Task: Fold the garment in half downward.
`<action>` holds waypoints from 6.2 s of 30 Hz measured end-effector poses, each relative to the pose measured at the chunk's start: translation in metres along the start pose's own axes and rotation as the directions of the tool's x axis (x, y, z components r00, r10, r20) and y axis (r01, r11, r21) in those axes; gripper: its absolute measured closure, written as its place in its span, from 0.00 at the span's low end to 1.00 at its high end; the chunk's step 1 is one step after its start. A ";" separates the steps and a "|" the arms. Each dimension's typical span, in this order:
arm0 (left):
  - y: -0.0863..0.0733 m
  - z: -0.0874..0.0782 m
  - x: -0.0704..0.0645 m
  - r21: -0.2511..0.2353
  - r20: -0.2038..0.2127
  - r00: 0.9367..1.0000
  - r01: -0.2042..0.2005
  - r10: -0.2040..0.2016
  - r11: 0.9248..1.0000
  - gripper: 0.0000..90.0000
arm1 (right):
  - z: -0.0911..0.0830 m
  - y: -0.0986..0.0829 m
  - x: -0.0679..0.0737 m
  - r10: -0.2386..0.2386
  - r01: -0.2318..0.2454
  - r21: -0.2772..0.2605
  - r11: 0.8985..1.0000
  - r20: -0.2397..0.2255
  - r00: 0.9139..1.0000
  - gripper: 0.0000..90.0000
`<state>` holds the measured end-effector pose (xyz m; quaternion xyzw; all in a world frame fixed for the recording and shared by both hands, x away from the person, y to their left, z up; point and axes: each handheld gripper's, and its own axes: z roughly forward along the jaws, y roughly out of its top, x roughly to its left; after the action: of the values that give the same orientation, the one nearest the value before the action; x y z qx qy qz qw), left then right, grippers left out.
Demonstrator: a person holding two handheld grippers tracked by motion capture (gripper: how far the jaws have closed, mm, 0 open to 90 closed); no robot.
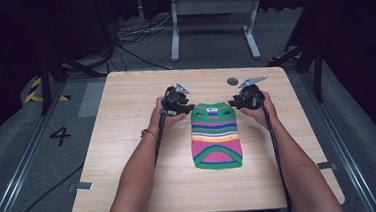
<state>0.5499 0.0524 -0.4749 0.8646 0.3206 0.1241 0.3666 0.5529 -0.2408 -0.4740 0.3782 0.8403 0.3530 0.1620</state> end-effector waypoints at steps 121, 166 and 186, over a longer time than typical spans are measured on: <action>-0.087 -0.089 -0.150 -0.012 0.189 0.868 -0.465 0.458 0.885 0.69 | -0.106 -0.095 0.130 -0.326 0.336 -0.050 0.941 -0.415 0.849 0.86; -0.091 -0.077 -0.157 -0.009 0.152 0.873 -0.467 0.462 0.884 0.97 | -0.093 -0.100 0.143 -0.341 0.345 -0.033 0.938 -0.274 0.899 0.94; -0.102 -0.086 -0.161 0.008 0.232 0.852 -0.483 0.469 0.875 0.99 | -0.101 -0.105 0.154 -0.373 0.395 -0.008 0.919 -0.352 0.859 0.92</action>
<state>0.3407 0.0503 -0.4842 0.9369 0.0575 0.1025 0.3291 0.3417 -0.2218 -0.4789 0.1402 0.9248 0.3473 0.0665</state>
